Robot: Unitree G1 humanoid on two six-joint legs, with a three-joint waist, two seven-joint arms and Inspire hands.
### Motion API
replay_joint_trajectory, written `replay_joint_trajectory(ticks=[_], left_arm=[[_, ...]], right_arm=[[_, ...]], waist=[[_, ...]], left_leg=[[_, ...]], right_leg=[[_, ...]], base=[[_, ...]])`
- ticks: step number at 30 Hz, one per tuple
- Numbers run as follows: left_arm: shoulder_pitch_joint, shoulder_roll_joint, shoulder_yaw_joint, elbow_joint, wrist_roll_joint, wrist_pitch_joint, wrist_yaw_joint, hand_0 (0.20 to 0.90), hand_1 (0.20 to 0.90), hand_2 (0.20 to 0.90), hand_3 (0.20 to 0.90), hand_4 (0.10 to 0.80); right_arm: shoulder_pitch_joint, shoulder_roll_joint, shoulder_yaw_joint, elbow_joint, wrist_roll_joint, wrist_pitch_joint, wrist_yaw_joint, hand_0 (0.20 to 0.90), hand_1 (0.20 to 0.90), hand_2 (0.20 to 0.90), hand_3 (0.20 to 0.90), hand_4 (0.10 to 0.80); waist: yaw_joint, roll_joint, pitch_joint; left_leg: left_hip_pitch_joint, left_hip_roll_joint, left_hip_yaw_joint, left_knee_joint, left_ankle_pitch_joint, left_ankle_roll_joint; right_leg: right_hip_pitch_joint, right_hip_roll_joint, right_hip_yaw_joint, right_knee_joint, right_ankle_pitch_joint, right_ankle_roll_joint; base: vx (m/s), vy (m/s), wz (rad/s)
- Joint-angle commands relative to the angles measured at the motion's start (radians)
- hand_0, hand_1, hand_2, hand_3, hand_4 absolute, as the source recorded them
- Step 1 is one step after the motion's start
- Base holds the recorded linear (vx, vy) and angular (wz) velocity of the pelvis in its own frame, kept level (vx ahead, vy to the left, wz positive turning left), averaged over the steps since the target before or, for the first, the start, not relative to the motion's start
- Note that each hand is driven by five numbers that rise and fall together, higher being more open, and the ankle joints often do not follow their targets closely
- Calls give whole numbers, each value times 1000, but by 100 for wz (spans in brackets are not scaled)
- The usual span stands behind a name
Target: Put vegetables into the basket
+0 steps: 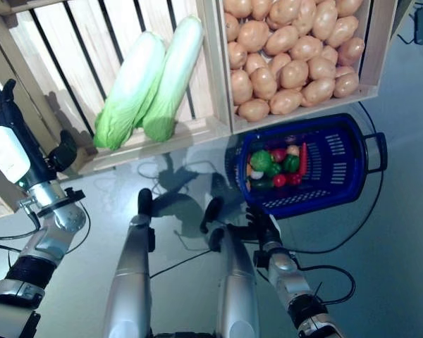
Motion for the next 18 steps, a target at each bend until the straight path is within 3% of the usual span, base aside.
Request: replay_joint_trajectory(ticks=[1, 10, 14, 15, 18], left_arm=[[-31, 22, 23, -58, -9, 1, 102, 900, 900, 900, 900, 800], [-47, 33, 23, -66, -25, 5, 78, 900, 900, 900, 900, 800], [-66, 51, -4, -70, 132, 58, 55, 900, 900, 900, 900, 800], [-87, 72, -16, -70, 185, 78, 47, 900, 900, 900, 900, 800], [-135, 151, -72, -55, 324, 119, -19, 900, 900, 900, 900, 800]], right_arm=[[71, -38, -10, -51, 40, -57, -39, 900, 900, 900, 900, 800], [72, -38, -10, -52, 43, -59, -36, 900, 900, 900, 900, 800], [65, -40, -6, -51, 49, -57, -40, 900, 900, 900, 900, 800], [55, -43, -10, -54, 50, -55, -39, 900, 900, 900, 900, 800], [44, -60, -10, -58, 48, -36, -38, 900, 900, 900, 900, 800]], waist=[[19, 4, 1], [18, 9, 1], [15, 9, 1], [14, 10, 1], [4, 16, 1]], left_leg=[[-12, 3, 21, 44, -52, -1], [-20, 1, 21, 52, -54, 0], [-16, 4, 22, 49, -52, -1], [-38, 4, 28, 36, -19, 6], [-35, 6, 34, 32, -13, 3]], right_leg=[[129, -15, 22, -21, -55, 45], [119, -18, 23, -11, -56, 45], [119, -19, 22, -13, -52, 46], [98, -20, 16, -23, -25, 37], [92, -20, 23, -20, -23, 38]], base=[[0, 0, 0], [0, 0, 0], [-21, 4, 0], [-87, 30, 0], [-41, 64, 0]])
